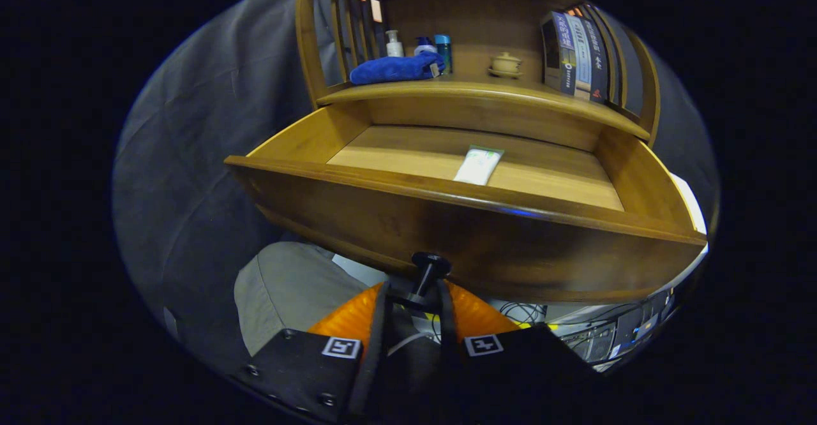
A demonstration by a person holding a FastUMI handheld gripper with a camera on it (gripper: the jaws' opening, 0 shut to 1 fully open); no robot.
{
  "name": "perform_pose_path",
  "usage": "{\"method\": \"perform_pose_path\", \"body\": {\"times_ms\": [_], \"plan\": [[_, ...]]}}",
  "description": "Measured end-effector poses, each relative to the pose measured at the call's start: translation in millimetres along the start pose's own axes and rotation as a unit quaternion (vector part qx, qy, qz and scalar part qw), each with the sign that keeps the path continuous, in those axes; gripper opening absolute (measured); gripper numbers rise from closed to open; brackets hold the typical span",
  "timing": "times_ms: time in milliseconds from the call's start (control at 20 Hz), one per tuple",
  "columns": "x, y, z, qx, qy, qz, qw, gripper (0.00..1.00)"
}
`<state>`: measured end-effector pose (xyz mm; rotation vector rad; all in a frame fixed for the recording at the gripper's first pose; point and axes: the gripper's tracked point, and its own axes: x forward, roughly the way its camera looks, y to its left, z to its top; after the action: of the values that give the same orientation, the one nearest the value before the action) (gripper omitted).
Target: Pull open the drawer, take out the items inside it, and place them on the countertop above the cabinet.
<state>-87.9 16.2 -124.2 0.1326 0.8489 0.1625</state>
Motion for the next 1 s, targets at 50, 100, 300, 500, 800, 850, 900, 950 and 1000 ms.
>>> {"method": "perform_pose_path", "body": {"times_ms": [50,100,300,500,800,850,900,950,1000], "plan": [[1,-2,0,0.007,-0.001,-0.003,1.0,0.53],[-1,-2,0,0.011,-0.002,-0.004,1.0,0.6],[-5,0,-4,0.022,0.005,-0.006,1.0,0.9],[-28,8,8,0.008,-0.036,0.007,0.999,0.99],[-108,20,132,-0.027,-0.268,0.017,0.963,0.99],[-119,18,158,-0.044,-0.303,0.009,0.952,0.98],[-131,16,179,-0.054,-0.324,0.002,0.945,0.98],[-137,18,199,-0.056,-0.333,0.001,0.941,0.98],[-141,22,220,-0.048,-0.343,0.006,0.938,0.98]]}}
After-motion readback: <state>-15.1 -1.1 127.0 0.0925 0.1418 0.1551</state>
